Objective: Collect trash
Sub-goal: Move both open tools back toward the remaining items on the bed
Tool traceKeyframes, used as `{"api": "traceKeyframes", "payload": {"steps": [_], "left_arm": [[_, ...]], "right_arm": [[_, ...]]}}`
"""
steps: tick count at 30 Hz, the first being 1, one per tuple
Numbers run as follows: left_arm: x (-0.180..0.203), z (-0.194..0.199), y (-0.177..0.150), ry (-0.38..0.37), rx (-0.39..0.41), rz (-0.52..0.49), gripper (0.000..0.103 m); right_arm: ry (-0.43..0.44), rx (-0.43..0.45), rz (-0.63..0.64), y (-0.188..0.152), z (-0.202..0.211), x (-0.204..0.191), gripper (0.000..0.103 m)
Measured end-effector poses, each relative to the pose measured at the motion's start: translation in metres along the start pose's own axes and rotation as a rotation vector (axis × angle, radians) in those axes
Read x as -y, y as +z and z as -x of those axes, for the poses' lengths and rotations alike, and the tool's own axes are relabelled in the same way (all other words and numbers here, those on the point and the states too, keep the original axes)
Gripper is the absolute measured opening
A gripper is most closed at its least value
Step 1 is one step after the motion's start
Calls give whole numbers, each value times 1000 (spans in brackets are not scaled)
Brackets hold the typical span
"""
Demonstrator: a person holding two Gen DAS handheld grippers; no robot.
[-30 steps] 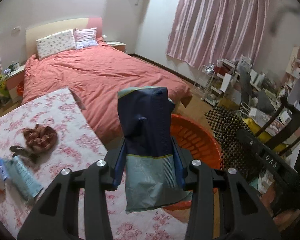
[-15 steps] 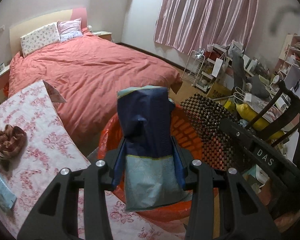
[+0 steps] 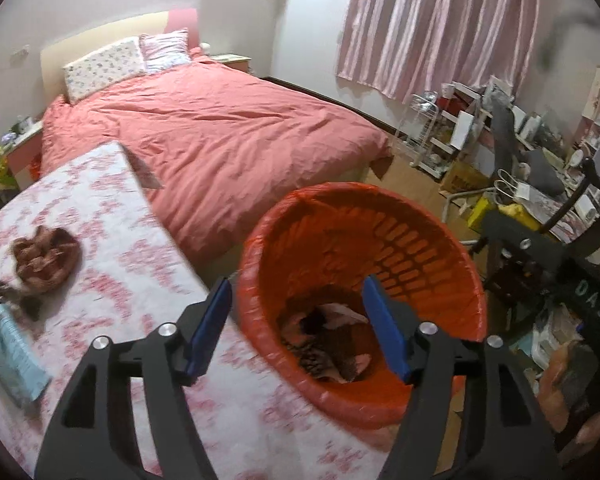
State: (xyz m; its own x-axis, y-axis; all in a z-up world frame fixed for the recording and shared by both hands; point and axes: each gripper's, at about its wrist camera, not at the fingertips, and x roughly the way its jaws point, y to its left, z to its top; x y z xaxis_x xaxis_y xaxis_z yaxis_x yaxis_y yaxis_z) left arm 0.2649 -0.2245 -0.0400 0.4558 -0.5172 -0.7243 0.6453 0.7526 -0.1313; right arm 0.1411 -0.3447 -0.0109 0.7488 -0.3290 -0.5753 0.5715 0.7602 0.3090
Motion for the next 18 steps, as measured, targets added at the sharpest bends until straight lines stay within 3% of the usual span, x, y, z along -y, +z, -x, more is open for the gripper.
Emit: {"api": "traceKeyframes", "payload": {"steps": [2,8,18], "left_arm": [[-9,11,-6,36,8,6,72],[-57,52,-29,168,31,76,78],[-192,118,-87,457,59,324,88]], "right_arm": [[3,5,23,0,3,-8,88],[54,-7,82,-9,13,-36,90],[167,-110,258,-50,12,-110,90]]}}
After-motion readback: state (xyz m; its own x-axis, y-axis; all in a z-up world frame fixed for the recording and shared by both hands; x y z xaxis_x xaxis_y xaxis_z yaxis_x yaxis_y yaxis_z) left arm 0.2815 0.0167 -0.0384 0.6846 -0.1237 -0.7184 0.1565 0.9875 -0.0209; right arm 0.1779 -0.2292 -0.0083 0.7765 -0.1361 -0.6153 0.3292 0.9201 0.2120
